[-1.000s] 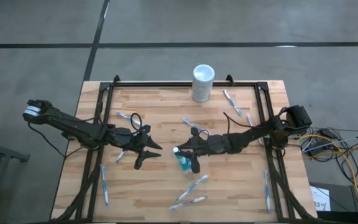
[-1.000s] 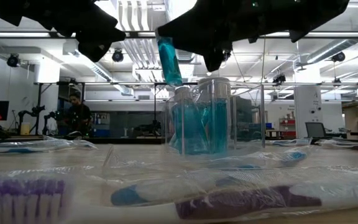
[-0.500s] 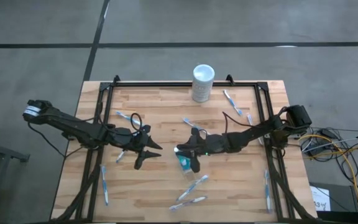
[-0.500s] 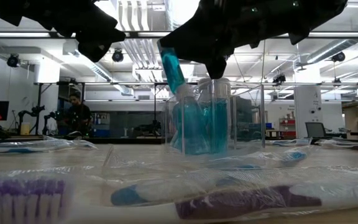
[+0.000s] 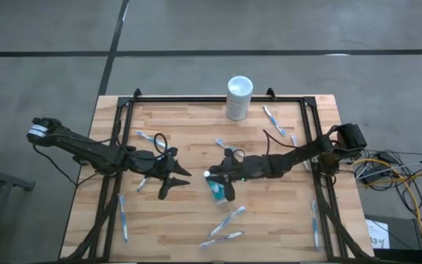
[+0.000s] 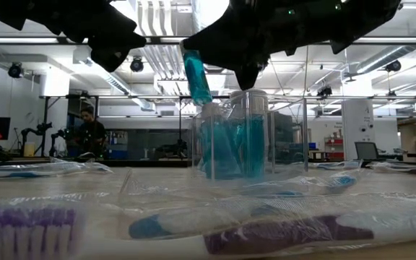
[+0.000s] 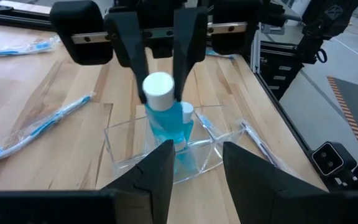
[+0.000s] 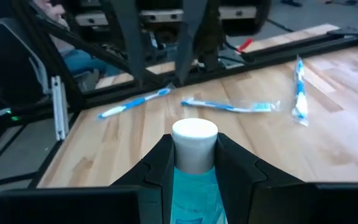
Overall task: Pick & Place toothbrushing station
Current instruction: Put the blue mouthwash bottle into the transparent organizer
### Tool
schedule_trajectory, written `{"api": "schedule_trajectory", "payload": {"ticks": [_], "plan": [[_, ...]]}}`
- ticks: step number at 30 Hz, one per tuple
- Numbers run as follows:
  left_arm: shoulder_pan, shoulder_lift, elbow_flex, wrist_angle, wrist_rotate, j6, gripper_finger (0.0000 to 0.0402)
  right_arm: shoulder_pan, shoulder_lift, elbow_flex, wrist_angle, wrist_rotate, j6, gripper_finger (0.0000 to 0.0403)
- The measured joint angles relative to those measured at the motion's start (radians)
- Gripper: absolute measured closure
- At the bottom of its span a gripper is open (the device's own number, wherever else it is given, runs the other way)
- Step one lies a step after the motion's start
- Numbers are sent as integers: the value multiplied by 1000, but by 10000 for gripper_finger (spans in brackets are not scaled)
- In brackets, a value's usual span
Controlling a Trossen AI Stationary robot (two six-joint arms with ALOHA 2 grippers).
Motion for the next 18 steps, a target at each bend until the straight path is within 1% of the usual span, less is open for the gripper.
{"api": "schedule_trajectory", "payload": {"ticks": [11,15,18], "plan": [[0,0,0,-1,0,0,259,-2,2,1,-63,2,16,321],[0,0,0,-2,0,0,259,-7,24,3,-62,5,21,321],[0,0,0,-3,0,0,259,-8,52,-1,-76,-18,32,321]]}}
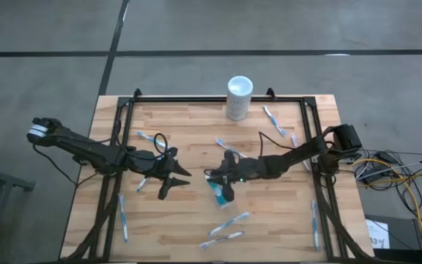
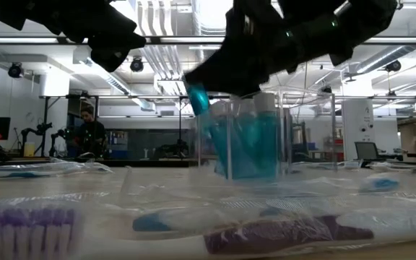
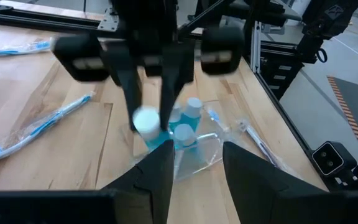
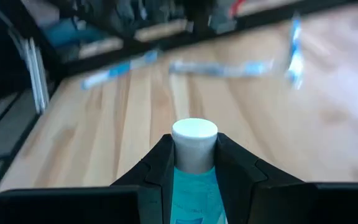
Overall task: Pick & Place toothbrushing station
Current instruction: Put the blue mouthwash bottle into the transparent organizer
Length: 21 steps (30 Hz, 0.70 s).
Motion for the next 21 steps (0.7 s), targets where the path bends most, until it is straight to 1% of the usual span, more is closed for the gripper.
{"api": "schedule_trajectory", "payload": {"ticks": [4,7,14,21], "plan": [[0,0,0,0,0,0,259,1,17,0,10,-60,49,321],[0,0,0,0,0,0,259,13,20,0,12,-58,36,321],[0,0,0,3,0,0,259,17,-20,1,30,-60,27,321],[0,0,0,2,0,0,259,39,-29,1,-19,-75,41,321]]}}
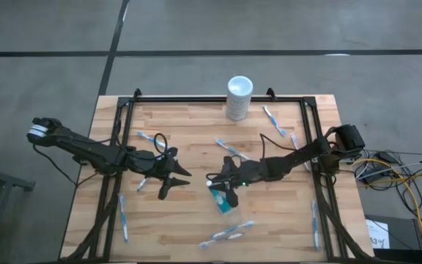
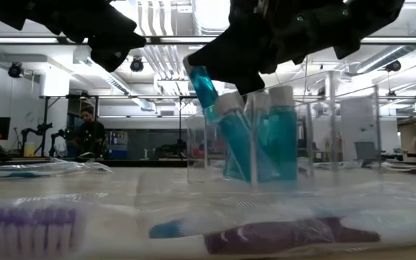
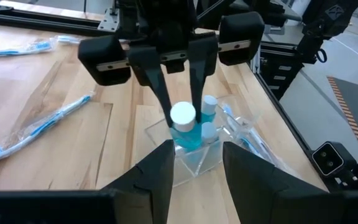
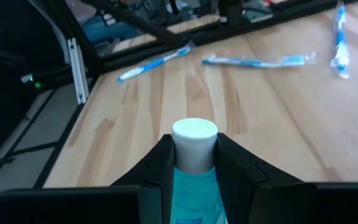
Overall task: Pick & Place toothbrushing station
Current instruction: Put the blue mouthwash bottle into the transparent organizer
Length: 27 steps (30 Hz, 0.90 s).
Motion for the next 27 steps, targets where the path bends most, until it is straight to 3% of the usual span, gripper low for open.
{"api": "schedule_trajectory", "payload": {"ticks": [27], "plan": [[1,0,0,-2,-9,44,259,18,-22,0,4,-2,-53,321]]}}
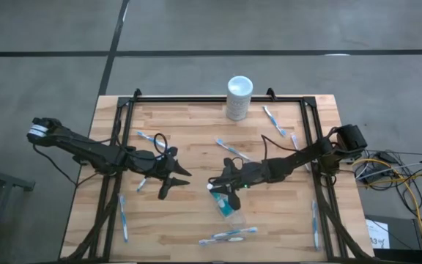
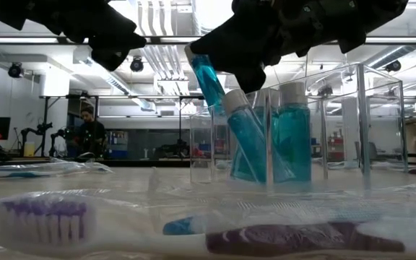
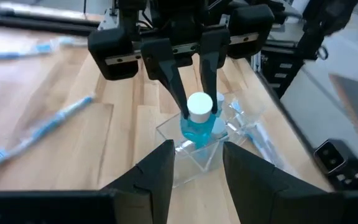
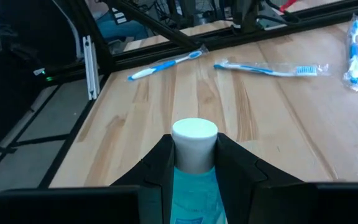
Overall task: Pick & Place toothbrushing station
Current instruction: Put the blue mouthwash bottle into the transparent organizer
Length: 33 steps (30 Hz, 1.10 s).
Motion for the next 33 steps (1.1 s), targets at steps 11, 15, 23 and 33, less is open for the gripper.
{"api": "schedule_trajectory", "payload": {"ticks": [11,15,23,33], "plan": [[37,12,0,-108,-6,-286,259,0,-10,0,-2,19,1,321],[56,45,0,-108,72,-349,259,0,-10,0,-3,20,3,321],[58,252,110,-79,105,-307,259,0,-10,0,-4,20,3,321],[61,493,351,-297,116,-332,259,0,-10,0,-5,20,3,321]]}}
